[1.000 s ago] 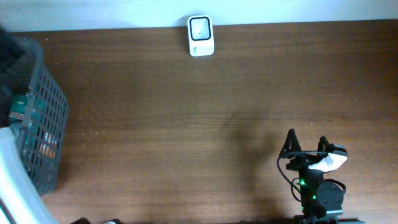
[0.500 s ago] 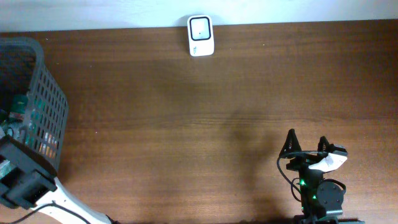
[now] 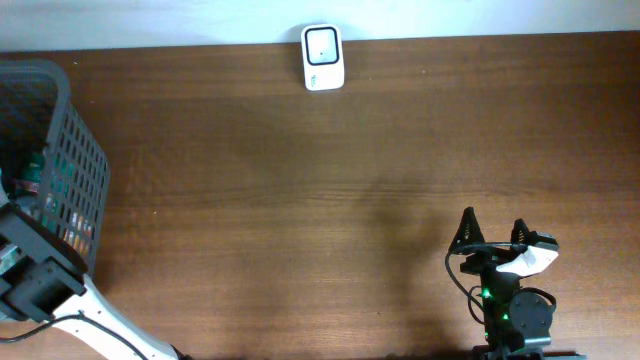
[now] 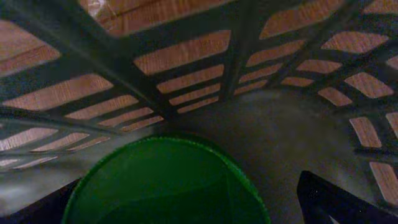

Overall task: Scan the item barcode
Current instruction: 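Lift the green-capped jar out and place it near the scanner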

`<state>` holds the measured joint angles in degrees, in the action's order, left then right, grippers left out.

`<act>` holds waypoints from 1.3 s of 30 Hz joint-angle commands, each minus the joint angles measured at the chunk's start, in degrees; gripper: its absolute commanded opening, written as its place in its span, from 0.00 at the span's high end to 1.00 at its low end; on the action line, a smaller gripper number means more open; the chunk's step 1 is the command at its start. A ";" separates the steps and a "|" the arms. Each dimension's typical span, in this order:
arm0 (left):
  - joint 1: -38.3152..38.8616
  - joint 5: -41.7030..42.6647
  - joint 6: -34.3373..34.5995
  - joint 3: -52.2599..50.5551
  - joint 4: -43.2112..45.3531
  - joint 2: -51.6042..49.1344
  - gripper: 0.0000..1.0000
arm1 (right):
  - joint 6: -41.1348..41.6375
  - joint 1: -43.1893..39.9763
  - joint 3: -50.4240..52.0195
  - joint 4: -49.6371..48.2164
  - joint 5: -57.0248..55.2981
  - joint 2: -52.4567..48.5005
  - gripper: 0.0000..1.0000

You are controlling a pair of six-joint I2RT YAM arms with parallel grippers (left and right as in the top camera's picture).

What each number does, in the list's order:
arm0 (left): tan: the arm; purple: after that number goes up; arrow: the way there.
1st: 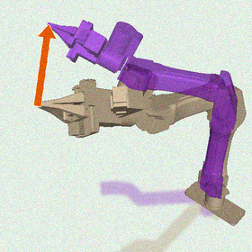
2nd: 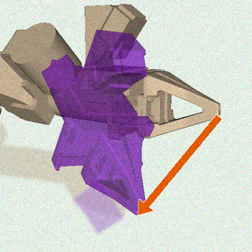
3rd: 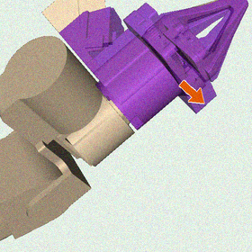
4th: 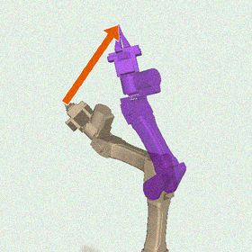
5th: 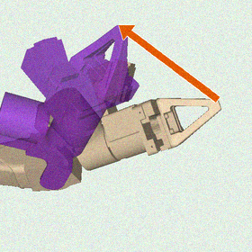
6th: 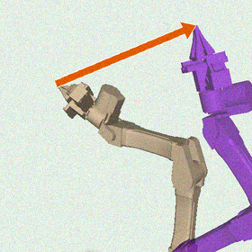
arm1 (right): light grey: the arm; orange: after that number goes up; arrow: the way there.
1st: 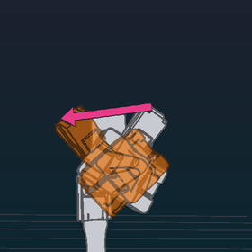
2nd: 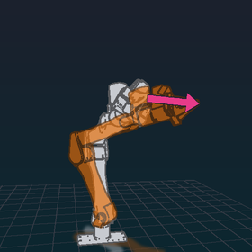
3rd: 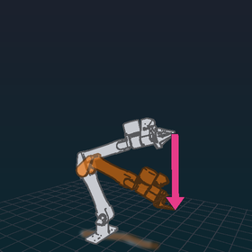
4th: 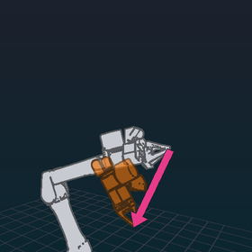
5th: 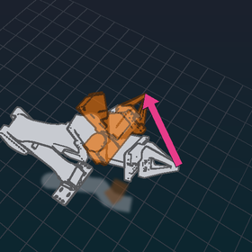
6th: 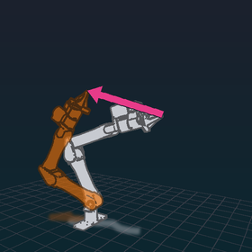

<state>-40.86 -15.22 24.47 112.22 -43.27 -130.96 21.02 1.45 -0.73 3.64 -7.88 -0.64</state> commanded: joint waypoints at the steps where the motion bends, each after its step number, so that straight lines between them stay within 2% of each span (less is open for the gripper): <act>1: -0.42 -0.68 -0.96 0.20 0.66 -0.52 0.01 | 0.28 -0.24 0.42 0.28 -0.09 0.28 0.02; 3: -0.57 -0.68 -0.96 0.20 0.74 -1.31 0.07 | 0.28 -0.24 0.42 0.28 -0.11 0.28 0.02; 4: -0.57 -0.66 -0.96 0.20 0.52 -1.73 0.28 | 0.31 -0.24 0.42 0.28 -0.11 0.28 0.02; 6: -0.57 -0.70 -0.96 0.33 0.59 -1.68 0.32 | 0.31 -0.24 0.42 0.28 -0.11 0.28 0.02; 7: -0.57 -0.66 -0.96 0.33 0.50 -1.68 0.43 | 0.31 -0.24 0.42 0.28 -0.11 0.28 0.02; 8: -0.57 -0.66 -0.96 0.42 0.24 -1.66 0.48 | 0.31 -0.24 0.42 0.28 -0.11 0.28 0.02; 11: -0.55 -0.61 -0.96 1.97 -1.44 1.03 0.49 | 0.28 -0.24 0.42 0.28 -0.11 0.28 0.02; 14: -0.57 0.00 -0.96 2.05 -1.97 10.93 0.56 | 0.31 -0.24 0.42 0.28 -0.11 0.28 0.02; 23: 1.57 10.62 -1.03 2.05 -3.50 33.62 0.60 | 0.31 -0.24 0.42 0.28 -0.11 0.28 0.02; 26: 14.16 11.45 -3.15 2.05 -4.37 43.52 0.58 | 0.31 -0.24 0.42 0.28 -0.11 0.28 0.01; 29: 28.46 11.41 -5.49 2.03 -5.81 44.39 0.57 | 0.31 -0.24 0.42 0.28 -0.11 0.28 0.02; 32: 40.98 11.39 -5.46 2.03 -10.99 42.82 0.55 | 0.31 -0.24 0.42 0.28 -0.11 0.28 0.02; 34: 46.60 11.39 -5.46 2.03 -15.39 41.48 0.55 | 0.31 -0.24 0.42 0.28 -0.11 0.28 0.02; 37: 53.05 11.43 -3.08 2.03 -26.18 35.98 0.56 | 0.31 -0.24 0.42 0.28 -0.11 0.28 0.02; 38: 56.37 11.41 -1.53 1.68 -29.79 30.95 0.58 | 0.31 -0.24 0.42 0.28 -0.11 0.28 0.02; 39: 57.94 11.37 -1.51 1.05 -29.57 28.35 0.58 | 0.31 -0.24 0.42 0.28 -0.09 0.28 0.02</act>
<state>13.19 -3.66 21.02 114.02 -71.90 -96.33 20.99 1.45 -0.73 3.66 -7.86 -0.64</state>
